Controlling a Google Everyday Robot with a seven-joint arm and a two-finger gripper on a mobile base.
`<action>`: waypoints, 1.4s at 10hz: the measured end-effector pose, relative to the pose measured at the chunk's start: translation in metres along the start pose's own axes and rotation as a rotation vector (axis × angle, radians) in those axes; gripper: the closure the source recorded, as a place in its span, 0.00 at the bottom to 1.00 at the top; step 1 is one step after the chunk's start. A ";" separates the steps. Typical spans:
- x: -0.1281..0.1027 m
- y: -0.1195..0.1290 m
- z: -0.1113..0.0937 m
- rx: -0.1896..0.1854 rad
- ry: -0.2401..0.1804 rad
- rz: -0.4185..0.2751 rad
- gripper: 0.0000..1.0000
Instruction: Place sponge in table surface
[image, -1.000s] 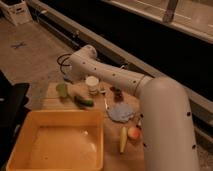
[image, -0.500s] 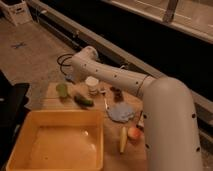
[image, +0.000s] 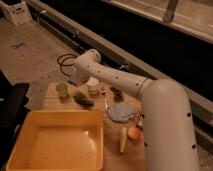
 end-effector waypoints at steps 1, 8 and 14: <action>0.002 0.002 0.007 -0.012 -0.013 0.008 1.00; 0.006 0.019 0.048 -0.095 -0.076 0.045 1.00; 0.008 0.038 0.079 -0.153 -0.157 0.095 0.78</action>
